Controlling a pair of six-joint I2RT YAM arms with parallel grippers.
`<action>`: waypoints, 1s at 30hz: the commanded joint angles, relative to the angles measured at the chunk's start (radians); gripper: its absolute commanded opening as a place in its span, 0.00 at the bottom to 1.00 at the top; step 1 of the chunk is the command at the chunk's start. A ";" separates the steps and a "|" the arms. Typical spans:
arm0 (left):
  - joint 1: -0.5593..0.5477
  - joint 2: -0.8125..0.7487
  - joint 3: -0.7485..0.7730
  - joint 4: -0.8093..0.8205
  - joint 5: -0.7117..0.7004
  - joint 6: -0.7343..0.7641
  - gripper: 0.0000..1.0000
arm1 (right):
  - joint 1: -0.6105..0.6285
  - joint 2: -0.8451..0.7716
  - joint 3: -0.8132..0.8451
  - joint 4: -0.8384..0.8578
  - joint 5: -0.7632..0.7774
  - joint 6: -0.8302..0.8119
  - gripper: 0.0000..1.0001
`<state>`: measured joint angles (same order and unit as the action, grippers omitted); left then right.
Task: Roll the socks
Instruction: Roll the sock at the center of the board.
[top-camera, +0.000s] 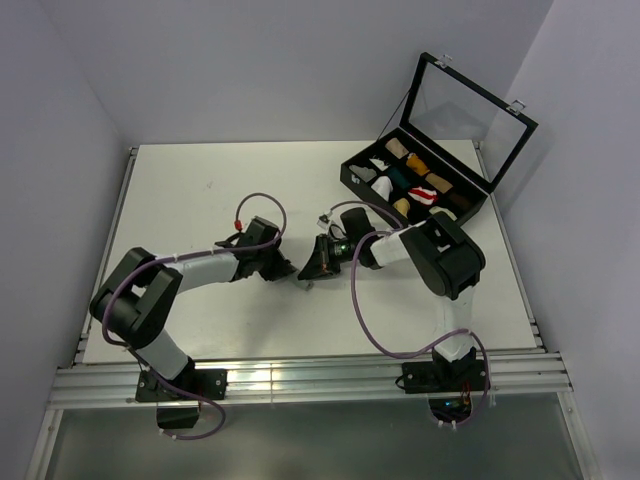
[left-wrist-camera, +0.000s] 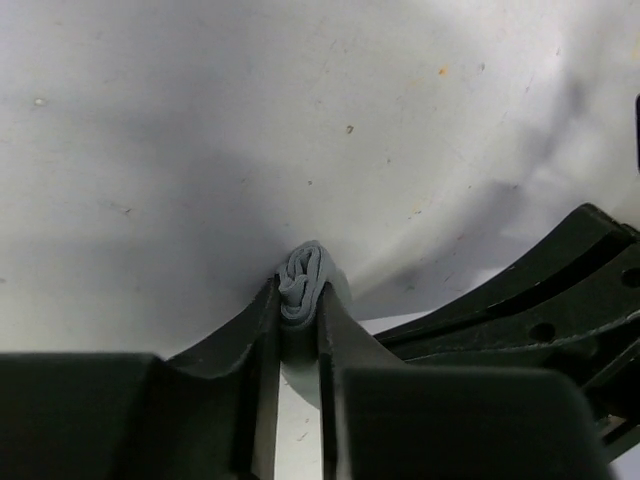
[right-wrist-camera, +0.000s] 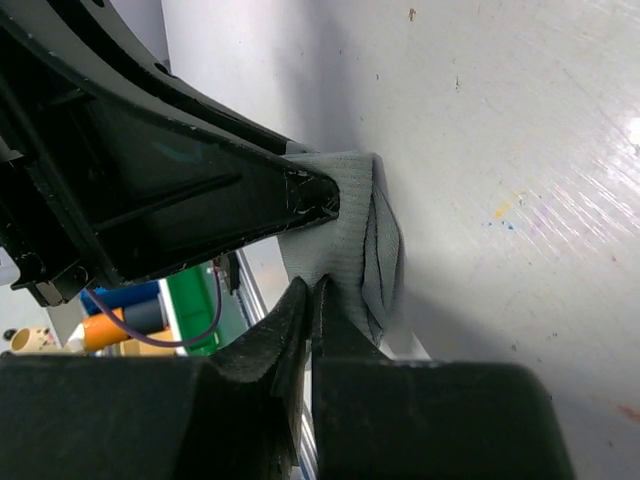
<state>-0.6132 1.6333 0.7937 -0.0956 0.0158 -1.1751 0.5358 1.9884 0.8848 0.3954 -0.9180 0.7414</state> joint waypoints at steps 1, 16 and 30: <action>-0.013 0.033 0.022 -0.055 0.001 0.009 0.12 | 0.001 -0.057 -0.024 -0.030 0.070 -0.051 0.05; -0.013 0.040 0.098 -0.153 -0.001 0.081 0.01 | 0.193 -0.398 -0.027 -0.311 0.628 -0.488 0.60; -0.013 0.051 0.111 -0.159 0.018 0.092 0.01 | 0.431 -0.289 -0.003 -0.293 0.988 -0.640 0.68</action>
<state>-0.6197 1.6638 0.8841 -0.2298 0.0292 -1.1107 0.9451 1.6657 0.8505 0.1017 -0.0326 0.1528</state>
